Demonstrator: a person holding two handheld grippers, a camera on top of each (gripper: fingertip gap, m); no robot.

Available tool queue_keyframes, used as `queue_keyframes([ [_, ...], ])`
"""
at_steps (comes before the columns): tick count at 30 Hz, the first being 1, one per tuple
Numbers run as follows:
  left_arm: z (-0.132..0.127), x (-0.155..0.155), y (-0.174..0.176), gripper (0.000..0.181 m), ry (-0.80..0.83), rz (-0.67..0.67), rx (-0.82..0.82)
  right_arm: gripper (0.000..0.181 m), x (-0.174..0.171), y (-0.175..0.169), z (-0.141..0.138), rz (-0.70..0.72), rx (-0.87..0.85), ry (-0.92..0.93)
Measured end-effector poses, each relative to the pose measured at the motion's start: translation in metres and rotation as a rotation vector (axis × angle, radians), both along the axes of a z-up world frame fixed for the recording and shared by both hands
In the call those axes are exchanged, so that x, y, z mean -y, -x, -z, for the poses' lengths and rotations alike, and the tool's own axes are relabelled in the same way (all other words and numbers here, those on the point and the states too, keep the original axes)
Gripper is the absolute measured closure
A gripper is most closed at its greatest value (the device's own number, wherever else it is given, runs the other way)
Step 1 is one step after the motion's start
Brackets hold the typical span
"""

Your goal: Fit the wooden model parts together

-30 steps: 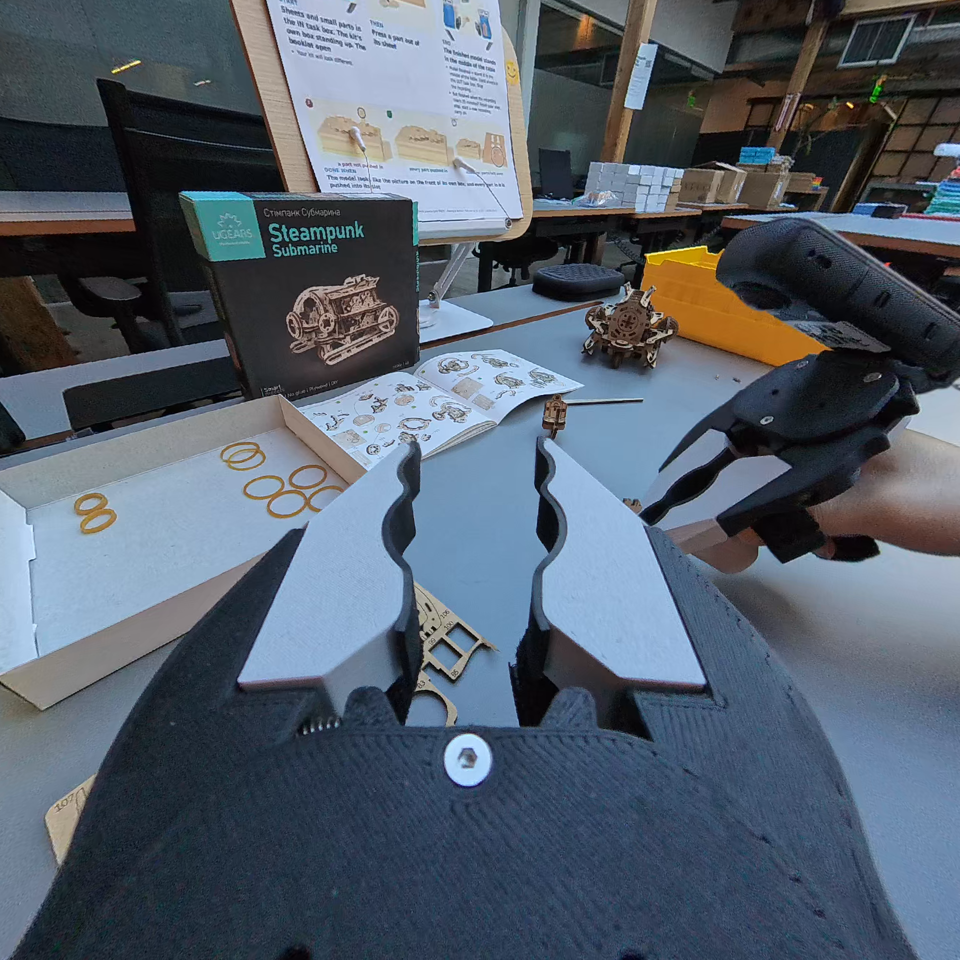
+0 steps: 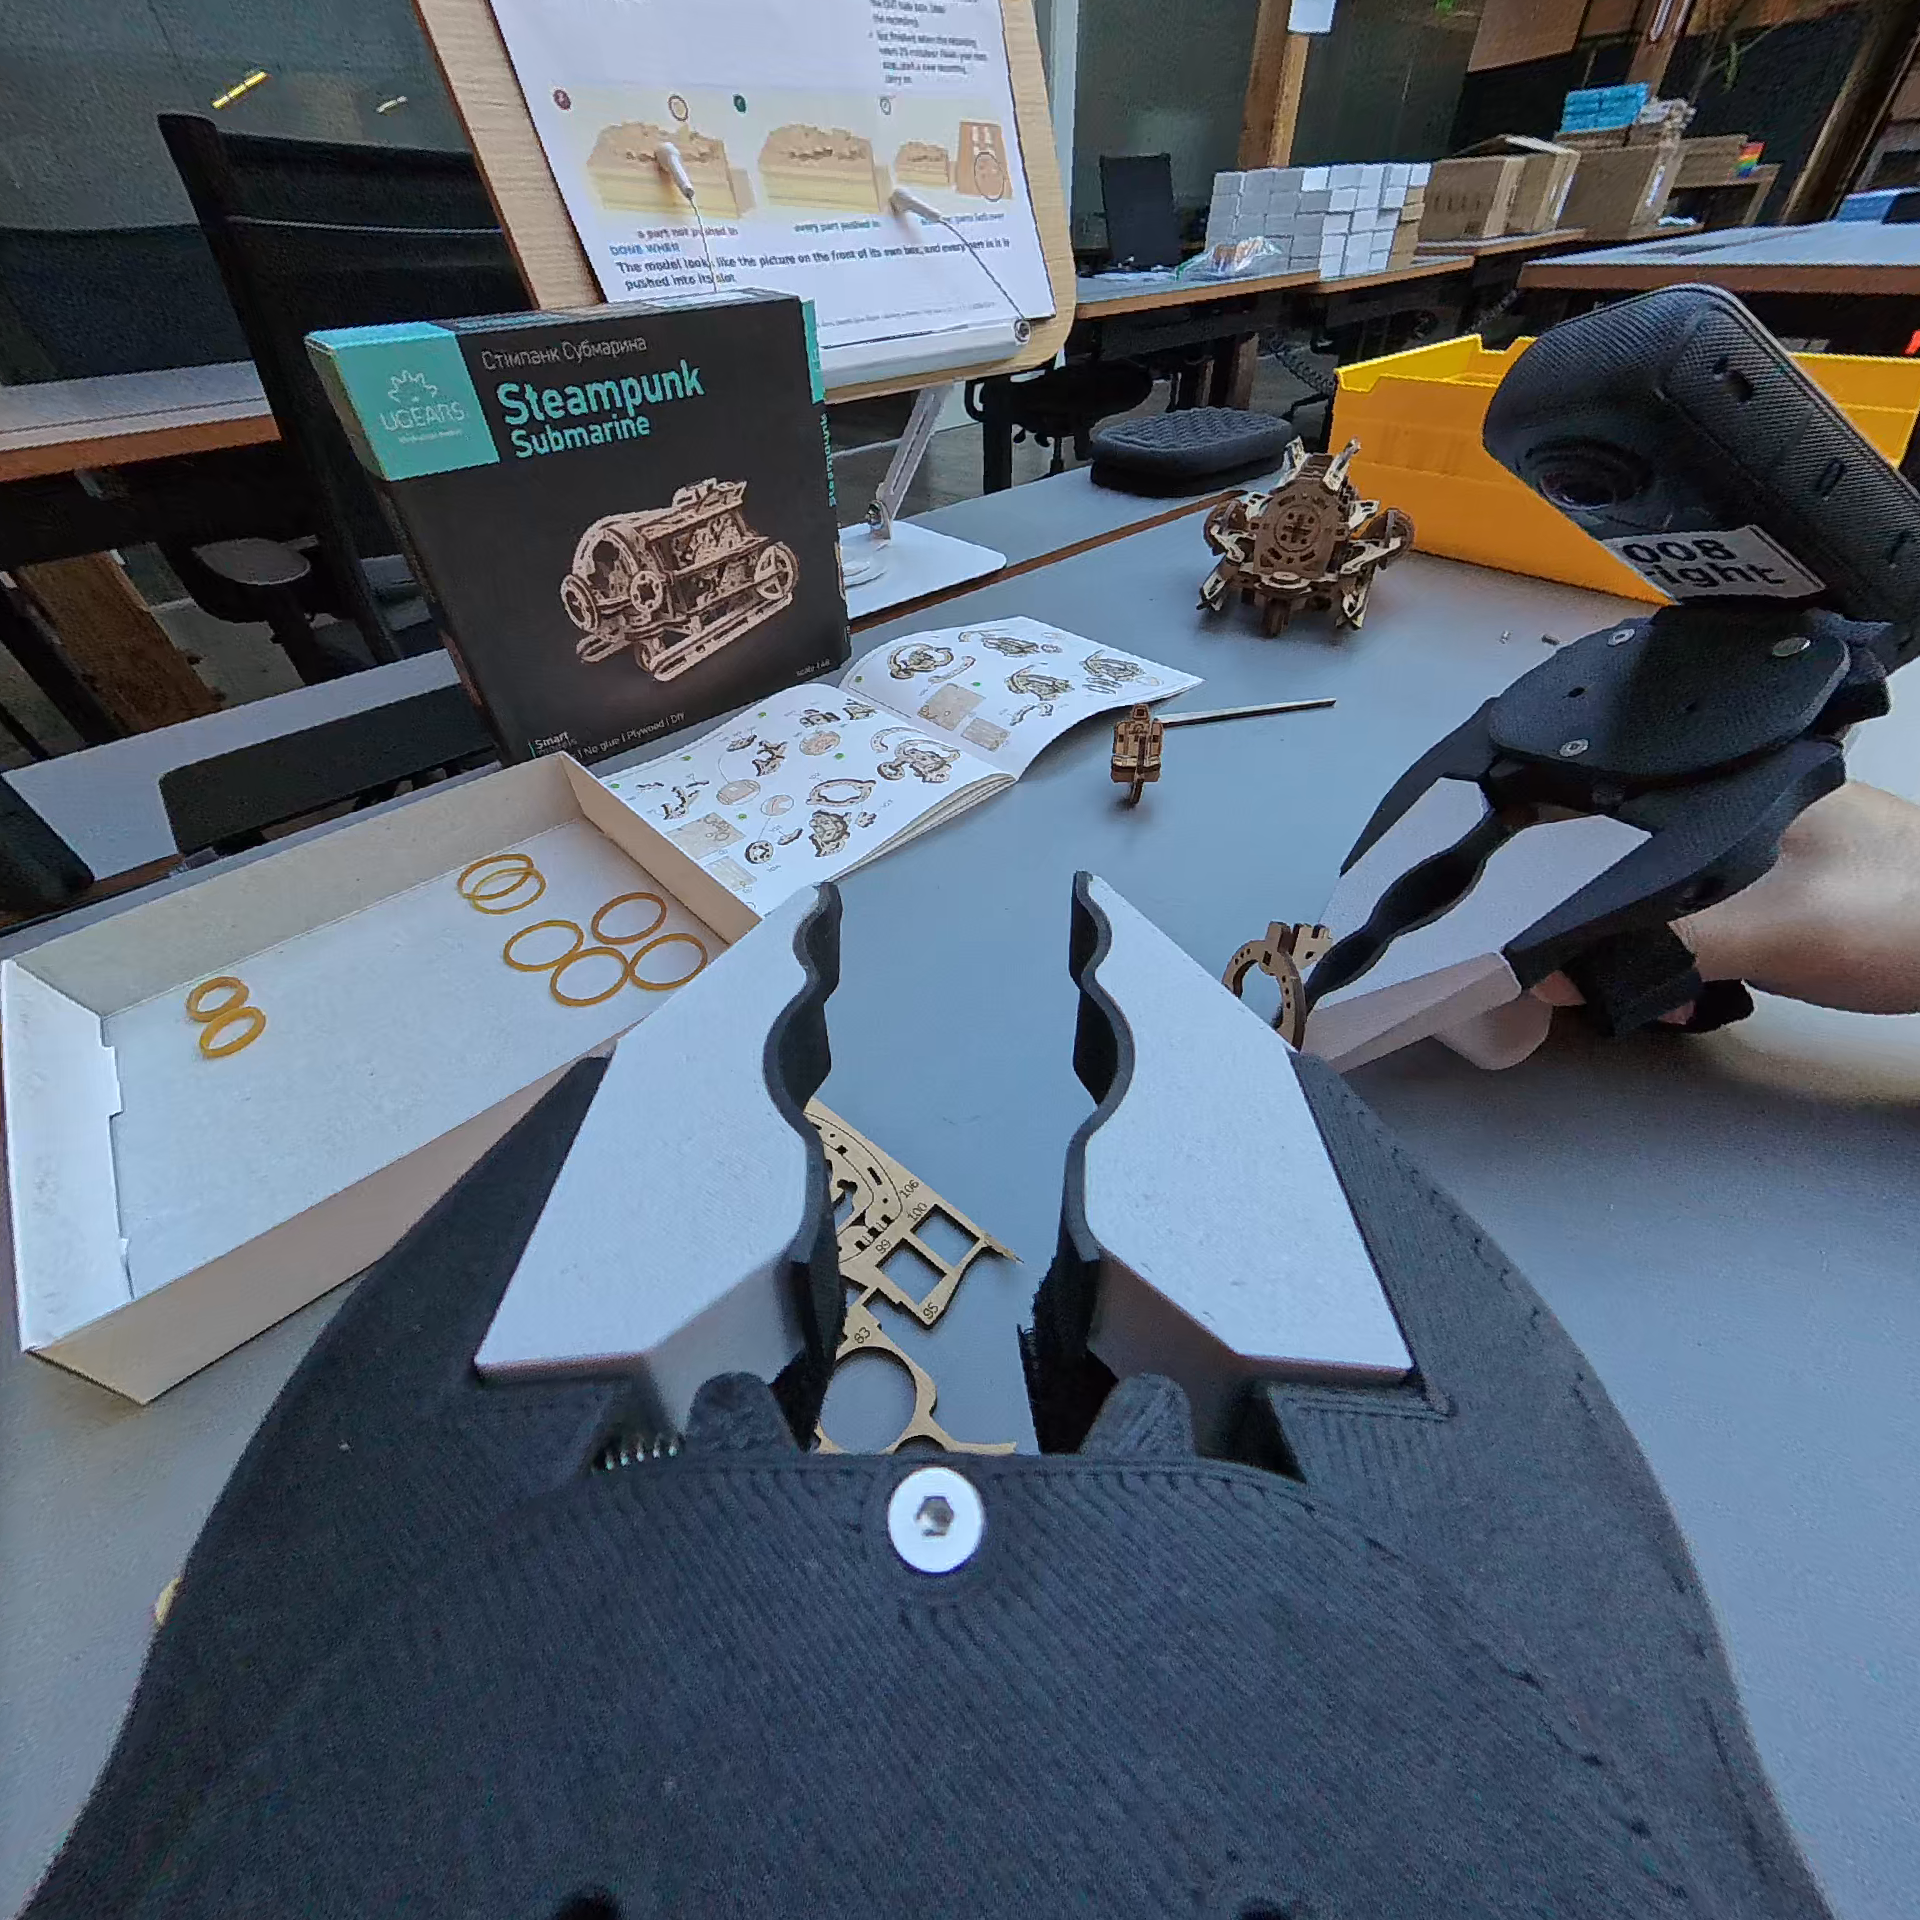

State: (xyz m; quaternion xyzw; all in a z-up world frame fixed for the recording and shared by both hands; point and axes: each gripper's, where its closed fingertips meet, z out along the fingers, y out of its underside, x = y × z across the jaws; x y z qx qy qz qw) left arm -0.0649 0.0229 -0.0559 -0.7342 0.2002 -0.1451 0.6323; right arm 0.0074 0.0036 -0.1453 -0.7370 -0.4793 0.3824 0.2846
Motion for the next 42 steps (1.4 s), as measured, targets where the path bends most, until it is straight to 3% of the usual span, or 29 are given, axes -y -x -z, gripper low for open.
queue_keyframes([
  [23,0.0001,-0.0004,-0.0006,0.138,-0.003,-0.002,-0.009,0.181,-0.0007,0.0009,0.0048,-0.009,0.035,-0.028],
  [42,-0.0015,0.0006,-0.0015,0.138,-0.016,-0.003,-0.019,0.181,0.0022,0.0025,0.006,-0.07,0.165,-0.367],
])
